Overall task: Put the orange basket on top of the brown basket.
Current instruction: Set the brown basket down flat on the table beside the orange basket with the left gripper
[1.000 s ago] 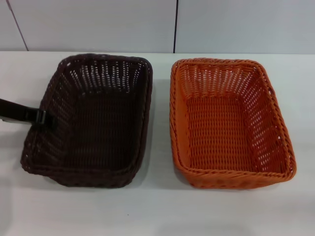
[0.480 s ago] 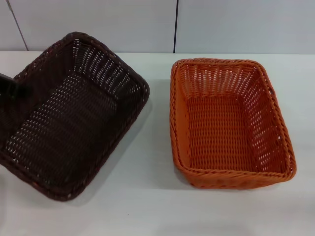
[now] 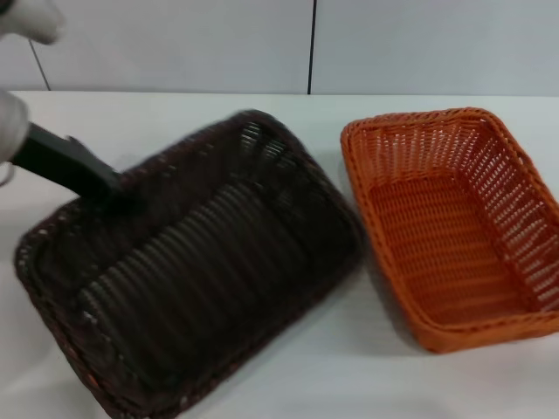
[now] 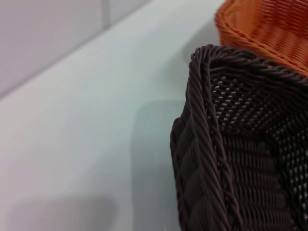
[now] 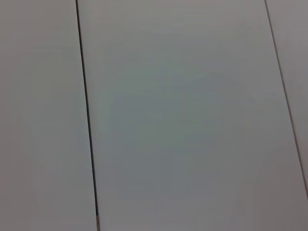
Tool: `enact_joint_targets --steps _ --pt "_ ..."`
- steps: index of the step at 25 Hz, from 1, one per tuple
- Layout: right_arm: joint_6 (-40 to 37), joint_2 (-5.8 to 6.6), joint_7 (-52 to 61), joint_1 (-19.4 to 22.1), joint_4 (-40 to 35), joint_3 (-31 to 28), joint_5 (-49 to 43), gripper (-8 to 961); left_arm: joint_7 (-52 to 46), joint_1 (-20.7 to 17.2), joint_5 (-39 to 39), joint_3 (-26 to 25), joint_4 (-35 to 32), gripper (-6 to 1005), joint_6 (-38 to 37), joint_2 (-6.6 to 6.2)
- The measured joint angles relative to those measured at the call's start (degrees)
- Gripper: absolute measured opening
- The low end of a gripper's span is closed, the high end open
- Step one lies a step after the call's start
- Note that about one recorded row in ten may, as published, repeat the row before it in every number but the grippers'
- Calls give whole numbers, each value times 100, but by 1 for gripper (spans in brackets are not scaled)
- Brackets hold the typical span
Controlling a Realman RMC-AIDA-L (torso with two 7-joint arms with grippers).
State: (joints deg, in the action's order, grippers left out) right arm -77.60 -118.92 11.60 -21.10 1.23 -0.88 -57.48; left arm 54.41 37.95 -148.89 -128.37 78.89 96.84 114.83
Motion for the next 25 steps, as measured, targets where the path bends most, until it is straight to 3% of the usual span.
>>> enact_joint_targets --steps 1,2,4,8,10,12,14,20,25 --pt "0 0 0 -3 0 0 0 730 259 379 59 1 -736 201 27 14" --pt "0 0 0 -5 0 0 0 730 259 379 59 1 -736 202 27 14" --pt "0 0 1 -6 0 0 0 730 516 676 80 9 -1340 202 -28 73" --pt "0 0 2 -5 0 0 0 730 661 774 80 11 -1512 201 -84 120" --pt "0 0 3 -3 5 0 0 729 1101 1029 83 15 -1957 198 -238 240" --pt "0 0 4 -2 7 0 0 729 1101 1029 83 15 -1957 195 -238 240" --pt "0 0 4 -1 8 0 0 729 1417 1262 82 16 -2424 198 -265 268" --pt "0 0 7 5 18 0 0 730 1505 1360 87 16 -2667 230 -430 298" --pt "0 -6 9 17 28 0 0 730 1184 1307 88 307 -2744 256 -888 310"
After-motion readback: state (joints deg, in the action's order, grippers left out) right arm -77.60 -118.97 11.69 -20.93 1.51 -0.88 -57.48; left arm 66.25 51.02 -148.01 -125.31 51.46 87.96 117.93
